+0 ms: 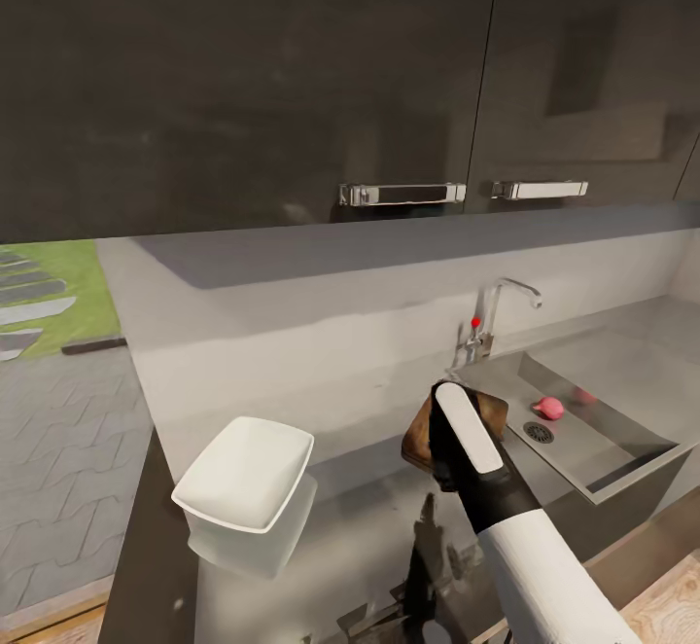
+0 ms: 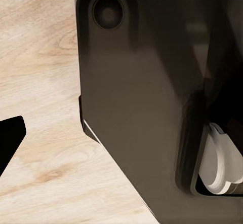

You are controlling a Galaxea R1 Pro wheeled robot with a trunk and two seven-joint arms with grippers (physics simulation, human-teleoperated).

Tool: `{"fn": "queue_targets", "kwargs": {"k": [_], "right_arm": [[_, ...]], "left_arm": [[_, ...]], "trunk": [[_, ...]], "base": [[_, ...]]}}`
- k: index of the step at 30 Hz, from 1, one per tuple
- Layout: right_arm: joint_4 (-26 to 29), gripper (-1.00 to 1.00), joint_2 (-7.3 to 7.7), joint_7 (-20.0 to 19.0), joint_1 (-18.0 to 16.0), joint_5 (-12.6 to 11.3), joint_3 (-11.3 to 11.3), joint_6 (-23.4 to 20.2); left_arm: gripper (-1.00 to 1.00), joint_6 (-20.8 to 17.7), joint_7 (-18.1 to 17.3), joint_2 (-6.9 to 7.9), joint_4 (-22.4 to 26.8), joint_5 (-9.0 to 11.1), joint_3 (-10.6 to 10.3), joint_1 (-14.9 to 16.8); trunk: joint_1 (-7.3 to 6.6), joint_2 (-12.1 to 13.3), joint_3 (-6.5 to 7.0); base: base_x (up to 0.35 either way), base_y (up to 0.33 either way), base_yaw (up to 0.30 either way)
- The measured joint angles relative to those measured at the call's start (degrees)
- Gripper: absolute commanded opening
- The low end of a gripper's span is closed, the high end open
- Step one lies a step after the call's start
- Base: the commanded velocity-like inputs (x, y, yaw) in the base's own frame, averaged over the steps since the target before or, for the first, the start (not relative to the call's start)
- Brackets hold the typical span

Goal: In the kitchen, take the Vidalia onion out of the sink, dice it on the chopping board with the paring knife, put the diced onion into the bowl on the countertop, then place both the paring knife and the chopping board into the sink.

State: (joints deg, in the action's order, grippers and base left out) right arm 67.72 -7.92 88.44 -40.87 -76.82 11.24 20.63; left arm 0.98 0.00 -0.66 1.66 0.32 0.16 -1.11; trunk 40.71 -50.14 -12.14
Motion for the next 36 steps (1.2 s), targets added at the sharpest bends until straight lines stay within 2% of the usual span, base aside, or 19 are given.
{"fn": "queue_targets", "kwargs": {"k": [1, 3, 6, 7, 8, 10, 12, 13, 15, 19, 22, 25, 36], "right_arm": [[-3.4, 1.0, 0.07, -2.0, -1.3, -2.8, 0.0, -0.4], [-7.5, 1.0, 0.14, -3.4, -4.4, -3.9, 0.0, -2.1], [-11.1, 1.0, 0.16, -3.8, -7.8, -4.2, 0.0, -5.9], [-12.5, 1.0, 0.18, -3.9, -9.6, -4.3, -0.1, -7.6], [-14.7, 1.0, 0.33, -3.8, -13.0, -4.3, -0.2, -9.0], [-16.1, 1.0, 0.42, -3.8, -14.8, -4.3, -0.2, -9.3], [-20.7, 1.0, 0.96, -3.5, -19.3, -4.3, -0.7, -9.6], [-21.8, 1.0, 1.15, -3.5, -20.3, -4.3, -1.0, -9.6], [-25.9, 1.0, 2.0, -3.4, -23.4, -4.3, -2.4, -9.8], [-32.8, 1.0, 3.52, -3.2, -26.7, -4.2, -3.9, -10.8], [-35.5, 1.0, 3.87, -0.7, -27.2, -4.3, -4.2, -11.2], [-36.2, 1.0, 3.89, 0.0, -27.3, -4.3, -4.3, -11.0], [-39.4, 1.0, 3.41, 0.5, -27.3, -4.7, -5.3, -10.8]], "left_arm": [[1.0, 0.0, 0.0, -0.01, 0.0, 0.0, 0.0, 0.0], [1.0, 0.0, 0.0, -0.03, 0.0, 0.0, 0.0, 0.0], [1.0, 0.0, 0.0, -0.03, 0.0, 0.0, 0.0, 0.0], [1.0, 0.0, 0.0, -0.03, 0.0, 0.0, 0.0, 0.0], [1.0, 0.0, 0.0, -0.02, 0.0, 0.0, 0.0, 0.0], [1.0, 0.0, 0.0, -0.02, 0.0, 0.0, 0.0, 0.0], [1.0, 0.0, 0.0, -0.03, 0.0, 0.0, 0.0, 0.0], [1.0, 0.0, 0.0, -0.03, 0.0, 0.0, 0.0, 0.0], [1.0, 0.0, 0.0, -0.04, 0.0, 0.0, 0.0, 0.0], [1.0, 0.0, 0.0, -0.04, -0.1, 0.0, 0.0, 0.0], [1.0, 0.0, 0.0, -0.3, -0.1, 0.0, 0.0, 0.0], [1.0, 0.0, 0.0, -0.42, -0.1, 0.0, 0.0, 0.0], [1.0, 0.0, 0.0, -0.48, -0.1, 0.0, 0.0, 0.0]], "trunk": [[0.0, 0.0, 0.0], [0.0, 0.0, 0.0], [0.0, 0.0, 0.0], [0.0, 0.0, 0.01], [0.0, 0.0, 0.02], [0.0, 0.0, 0.0], [0.0, 0.0, 0.01], [0.0, 0.0, 0.0], [0.0, 0.0, 0.0], [0.0, 0.0, 0.0], [0.0, 0.0, 0.0], [0.0, 0.0, 0.0], [0.0, 0.0, 0.0]], "base": [[0.0, 0.0, 0.0], [0.0, 0.0, 0.0], [0.0, 0.0, 0.0], [0.0, 0.0, 0.0], [0.0, 0.0, 0.0], [0.0, 0.0, 0.0], [0.0, 0.0, 0.0], [0.0, 0.0, 0.0], [0.0, 0.0, 0.0], [0.0, 0.0, 0.0], [0.0, 0.0, 0.0], [0.0, 0.0, 0.0], [0.0, 0.0, 0.0]]}}
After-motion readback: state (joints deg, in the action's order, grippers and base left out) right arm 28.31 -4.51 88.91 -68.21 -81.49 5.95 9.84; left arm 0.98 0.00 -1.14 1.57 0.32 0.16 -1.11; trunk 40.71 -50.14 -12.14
